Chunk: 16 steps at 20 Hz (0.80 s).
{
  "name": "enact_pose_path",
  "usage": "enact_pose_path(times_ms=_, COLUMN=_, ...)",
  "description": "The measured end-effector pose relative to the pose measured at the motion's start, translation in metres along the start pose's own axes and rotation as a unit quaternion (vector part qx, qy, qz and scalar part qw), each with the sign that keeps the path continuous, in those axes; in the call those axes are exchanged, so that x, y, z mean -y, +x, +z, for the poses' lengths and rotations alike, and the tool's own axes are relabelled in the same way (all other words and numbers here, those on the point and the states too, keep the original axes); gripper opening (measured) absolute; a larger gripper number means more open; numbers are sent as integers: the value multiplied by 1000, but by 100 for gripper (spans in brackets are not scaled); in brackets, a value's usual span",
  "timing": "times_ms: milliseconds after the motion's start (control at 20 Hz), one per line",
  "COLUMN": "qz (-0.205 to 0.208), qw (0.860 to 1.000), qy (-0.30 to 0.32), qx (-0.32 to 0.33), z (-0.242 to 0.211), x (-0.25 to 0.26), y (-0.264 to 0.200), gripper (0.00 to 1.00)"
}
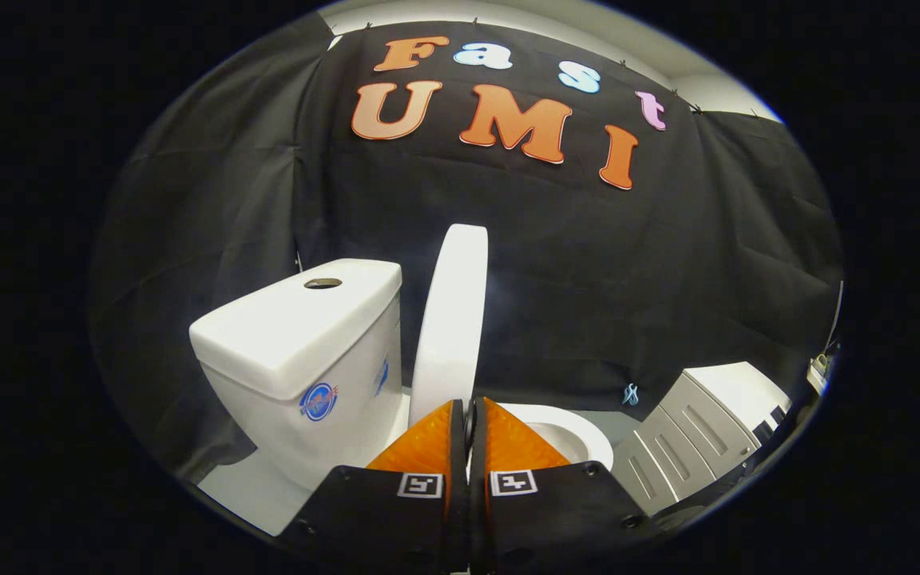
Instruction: Open the toilet lid.
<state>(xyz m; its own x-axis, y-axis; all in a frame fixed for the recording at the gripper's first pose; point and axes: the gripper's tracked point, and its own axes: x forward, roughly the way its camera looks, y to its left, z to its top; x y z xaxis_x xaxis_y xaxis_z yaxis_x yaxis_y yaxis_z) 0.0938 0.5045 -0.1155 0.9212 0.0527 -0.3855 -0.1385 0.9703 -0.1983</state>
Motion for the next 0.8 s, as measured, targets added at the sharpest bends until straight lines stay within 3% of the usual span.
enact_pose_path(times_ms=800, qz=41, qw=999, qy=-27, qx=22, z=4, x=-63, y=-7, gripper=8)
